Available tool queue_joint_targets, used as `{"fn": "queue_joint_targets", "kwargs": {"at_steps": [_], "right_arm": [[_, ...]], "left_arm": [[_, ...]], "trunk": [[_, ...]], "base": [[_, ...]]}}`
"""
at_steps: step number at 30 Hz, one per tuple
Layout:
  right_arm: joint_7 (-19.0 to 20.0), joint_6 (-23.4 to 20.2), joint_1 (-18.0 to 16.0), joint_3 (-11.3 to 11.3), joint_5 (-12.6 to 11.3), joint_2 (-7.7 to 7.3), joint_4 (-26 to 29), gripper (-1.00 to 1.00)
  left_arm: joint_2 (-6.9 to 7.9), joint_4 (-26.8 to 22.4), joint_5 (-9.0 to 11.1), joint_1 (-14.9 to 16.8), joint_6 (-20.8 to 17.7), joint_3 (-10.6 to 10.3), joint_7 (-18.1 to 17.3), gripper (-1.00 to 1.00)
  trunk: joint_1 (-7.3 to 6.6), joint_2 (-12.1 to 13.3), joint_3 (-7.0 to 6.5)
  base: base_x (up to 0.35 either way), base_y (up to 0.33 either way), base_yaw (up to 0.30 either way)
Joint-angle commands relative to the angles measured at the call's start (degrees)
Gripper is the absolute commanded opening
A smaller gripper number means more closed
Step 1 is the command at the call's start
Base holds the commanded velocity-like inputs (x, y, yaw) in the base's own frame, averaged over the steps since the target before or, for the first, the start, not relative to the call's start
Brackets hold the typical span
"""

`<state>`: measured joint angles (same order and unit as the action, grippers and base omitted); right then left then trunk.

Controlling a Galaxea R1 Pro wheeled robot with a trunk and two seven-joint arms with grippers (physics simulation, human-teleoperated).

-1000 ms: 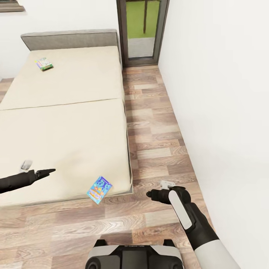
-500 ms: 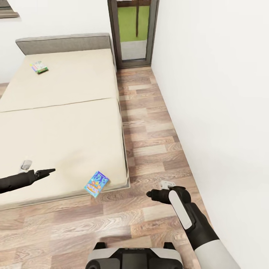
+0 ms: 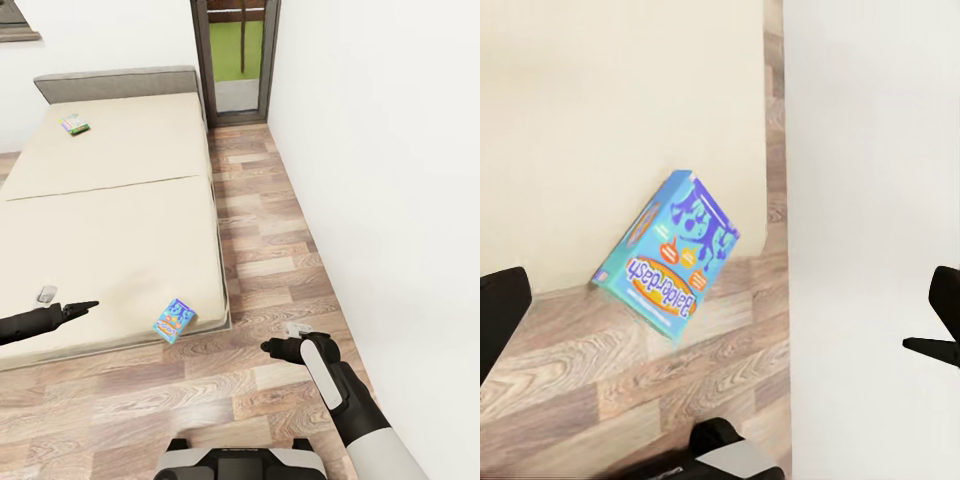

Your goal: Put all the toys in the child's room - the three board games (two on the bed and one on the table), the two jigsaw puzzles on the table, and the tennis ball on the table - inside the toy box on the table in the child's room.

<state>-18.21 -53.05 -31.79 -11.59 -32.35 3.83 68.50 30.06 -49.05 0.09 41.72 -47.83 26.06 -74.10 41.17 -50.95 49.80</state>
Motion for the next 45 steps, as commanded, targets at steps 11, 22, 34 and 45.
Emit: {"fn": "queue_joint_targets", "kwargs": {"at_steps": [11, 22, 34, 45], "right_arm": [[-0.6, -0.12, -0.02, -0.18, -0.54, 0.03, 0.06, 1.0], [-0.6, -0.06, -0.02, -0.25, -0.46, 0.1, 0.06, 1.0], [-0.6, -0.04, -0.02, -0.28, -0.47, 0.12, 0.06, 1.0], [-0.6, -0.04, -0.02, -0.28, -0.52, 0.12, 0.06, 1.0]], "left_arm": [[0.0, 0.0, 0.14, 0.04, -0.6, 0.05, -0.25, 1.0], [0.0, 0.0, 0.25, 0.05, -0.6, 0.05, -0.26, 1.0], [0.0, 0.0, 0.26, 0.03, -0.6, 0.05, -0.26, 1.0], [0.0, 0.02, 0.32, 0.03, -0.6, 0.05, -0.26, 1.0]], "trunk": [[-0.01, -0.04, -0.93], [-0.01, -0.04, -1.82], [-0.01, -0.04, -2.75], [-0.01, -0.04, -3.6]], "base": [[-0.097, 0.0, 0.138], [-0.009, 0.0, 0.185], [-0.001, 0.0, 0.195], [0.0, 0.0, 0.197]]}}
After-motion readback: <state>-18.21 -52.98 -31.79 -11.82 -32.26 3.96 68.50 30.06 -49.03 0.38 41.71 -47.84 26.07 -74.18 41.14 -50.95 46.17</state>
